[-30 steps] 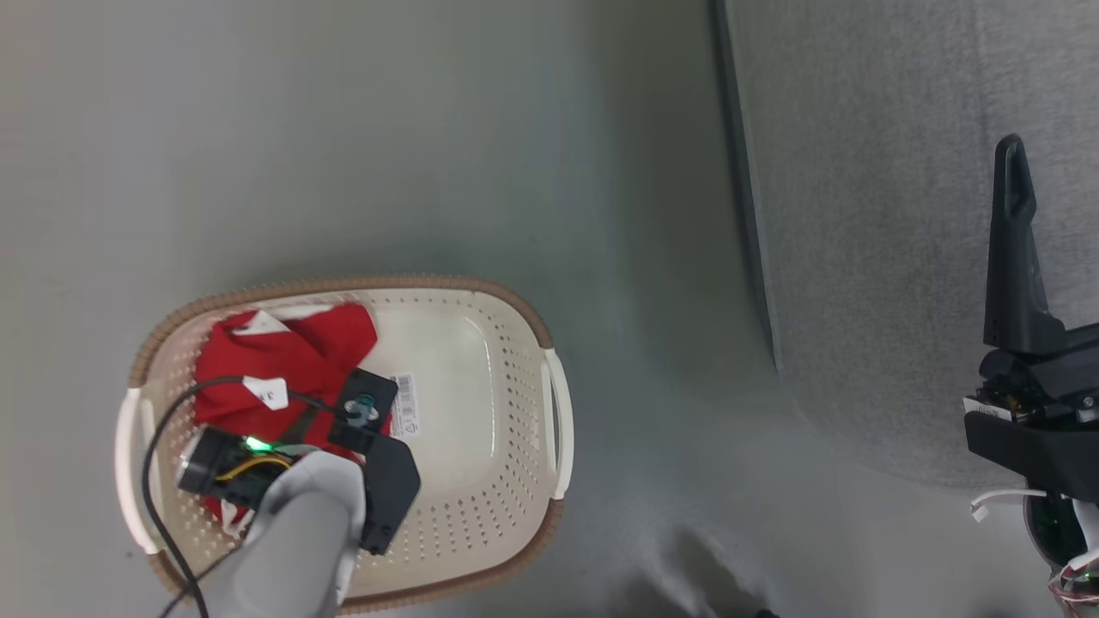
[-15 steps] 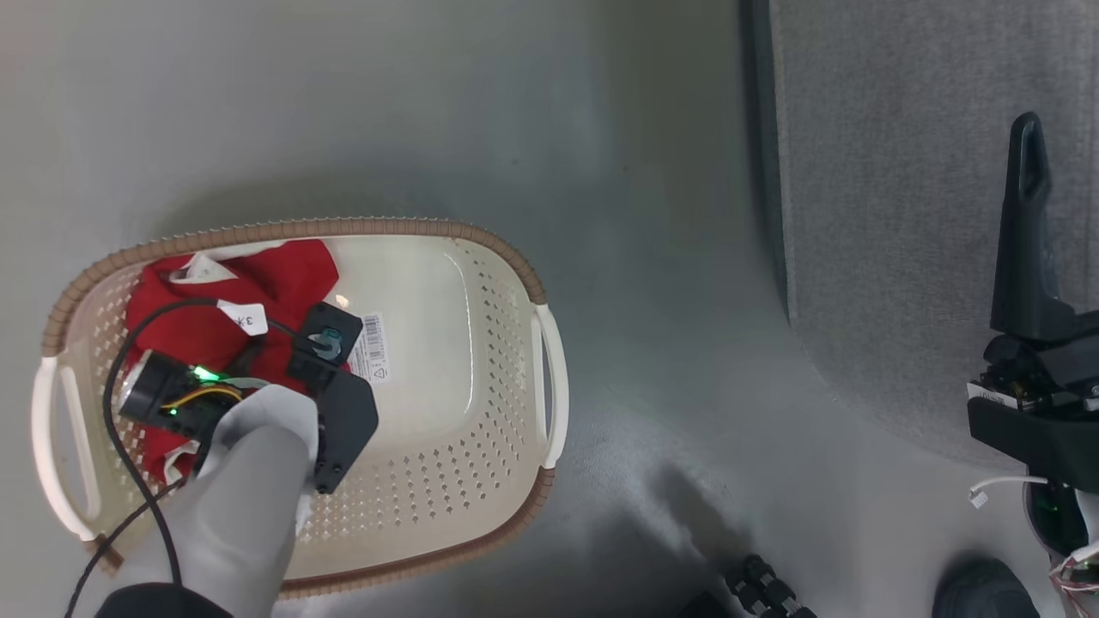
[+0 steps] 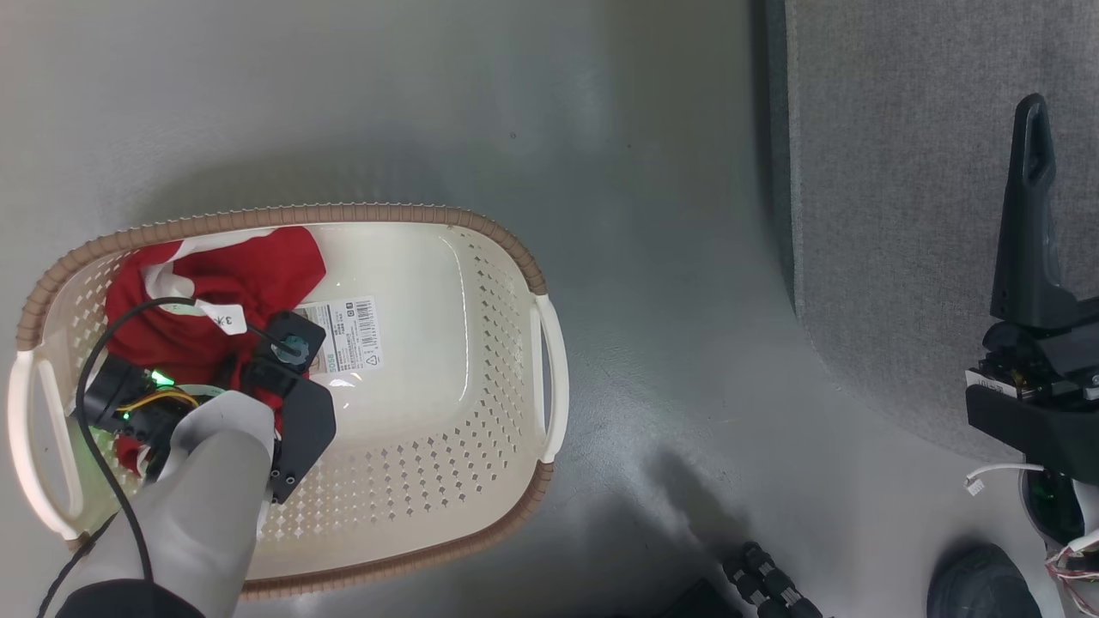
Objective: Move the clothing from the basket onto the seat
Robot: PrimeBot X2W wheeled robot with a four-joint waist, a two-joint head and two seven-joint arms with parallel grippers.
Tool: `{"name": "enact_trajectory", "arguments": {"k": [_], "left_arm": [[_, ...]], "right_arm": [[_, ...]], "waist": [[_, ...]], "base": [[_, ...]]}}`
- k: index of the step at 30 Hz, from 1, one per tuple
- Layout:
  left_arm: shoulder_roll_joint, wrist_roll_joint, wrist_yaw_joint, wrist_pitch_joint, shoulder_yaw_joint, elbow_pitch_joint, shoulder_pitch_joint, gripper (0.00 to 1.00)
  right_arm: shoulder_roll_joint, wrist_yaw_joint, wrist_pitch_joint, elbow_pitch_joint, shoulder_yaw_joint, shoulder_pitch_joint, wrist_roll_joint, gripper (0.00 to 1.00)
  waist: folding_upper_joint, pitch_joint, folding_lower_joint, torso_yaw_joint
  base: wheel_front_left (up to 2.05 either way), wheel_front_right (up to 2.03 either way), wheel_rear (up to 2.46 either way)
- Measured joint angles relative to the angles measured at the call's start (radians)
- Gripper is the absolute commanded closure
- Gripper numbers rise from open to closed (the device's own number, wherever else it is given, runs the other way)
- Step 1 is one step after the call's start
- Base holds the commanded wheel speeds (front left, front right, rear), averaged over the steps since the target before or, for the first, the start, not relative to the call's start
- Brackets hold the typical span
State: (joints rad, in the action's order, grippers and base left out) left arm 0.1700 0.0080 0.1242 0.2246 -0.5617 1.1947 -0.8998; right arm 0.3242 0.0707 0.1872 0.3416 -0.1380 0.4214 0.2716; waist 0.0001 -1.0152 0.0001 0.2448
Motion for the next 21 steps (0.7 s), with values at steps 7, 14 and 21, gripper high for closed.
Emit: {"name": "enact_trajectory", "arguments": {"k": [7, 14, 21], "left_arm": [[-0.009, -0.001, 0.000, -0.041, 0.000, 0.021, -0.001, 1.00], [-0.017, -0.023, -0.011, -0.107, 0.021, 0.028, 0.002, 1.00], [-0.069, -0.101, -0.020, -0.189, 0.083, 0.031, 0.022, 1.00]], "right_arm": [[0.000, 0.000, 0.008, -0.027, 0.000, 0.004, -0.001, 0.00], [-0.008, -0.001, 0.017, -0.062, -0.009, 0.024, -0.001, 0.00], [-0.021, -0.010, 0.027, -0.108, -0.023, 0.026, -0.001, 0.00]], "waist": [[0.0000, 0.009, 0.0000, -0.007], [-0.0001, 0.039, 0.0000, -0.017], [0.0000, 0.087, -0.0001, -0.031]], "base": [[0.00, 0.00, 0.00], [0.00, 0.00, 0.00], [0.00, 0.00, 0.00]]}}
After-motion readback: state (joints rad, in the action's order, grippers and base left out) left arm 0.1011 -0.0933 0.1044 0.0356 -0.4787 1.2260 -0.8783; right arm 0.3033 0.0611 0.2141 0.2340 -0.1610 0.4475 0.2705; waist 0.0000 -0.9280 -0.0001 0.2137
